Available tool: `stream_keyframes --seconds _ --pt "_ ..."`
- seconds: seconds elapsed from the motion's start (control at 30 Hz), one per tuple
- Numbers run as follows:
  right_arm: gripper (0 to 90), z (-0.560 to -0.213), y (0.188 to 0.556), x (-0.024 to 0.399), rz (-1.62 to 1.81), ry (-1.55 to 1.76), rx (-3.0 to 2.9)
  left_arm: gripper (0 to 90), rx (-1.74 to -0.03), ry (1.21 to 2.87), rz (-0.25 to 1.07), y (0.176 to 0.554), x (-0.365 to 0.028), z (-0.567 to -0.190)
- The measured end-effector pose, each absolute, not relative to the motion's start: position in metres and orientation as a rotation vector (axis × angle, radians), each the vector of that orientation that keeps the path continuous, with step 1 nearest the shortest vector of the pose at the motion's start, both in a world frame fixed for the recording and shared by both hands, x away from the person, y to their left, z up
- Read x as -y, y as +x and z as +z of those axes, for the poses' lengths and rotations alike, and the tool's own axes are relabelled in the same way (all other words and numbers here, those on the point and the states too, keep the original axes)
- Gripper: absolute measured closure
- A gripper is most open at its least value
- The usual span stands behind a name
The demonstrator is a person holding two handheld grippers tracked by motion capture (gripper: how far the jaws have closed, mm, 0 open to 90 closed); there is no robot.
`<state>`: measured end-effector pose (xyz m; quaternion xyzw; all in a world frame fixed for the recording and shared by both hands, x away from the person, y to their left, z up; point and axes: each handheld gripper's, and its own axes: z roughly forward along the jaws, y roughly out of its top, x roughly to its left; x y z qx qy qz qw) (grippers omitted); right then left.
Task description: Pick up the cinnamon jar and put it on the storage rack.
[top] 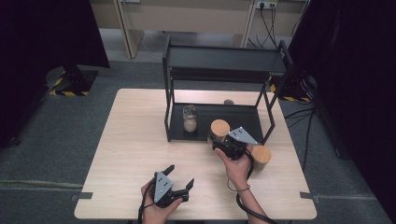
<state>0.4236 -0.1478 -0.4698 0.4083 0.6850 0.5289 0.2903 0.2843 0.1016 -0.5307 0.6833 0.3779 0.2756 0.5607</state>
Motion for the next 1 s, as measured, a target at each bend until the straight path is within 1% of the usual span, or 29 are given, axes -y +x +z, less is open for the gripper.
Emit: stream_keyframes --seconds 0.33,1.0 --pt "26.4 -0.459 0.432 0.149 1.412 1.102 -1.802 12.0 -0.891 1.61 0.649 0.284 -0.102 -0.531" --pt "26.4 -0.453 0.445 0.146 1.4 1.122 -1.789 12.0 -0.885 1.612 0.65 0.284 -0.102 -0.531"
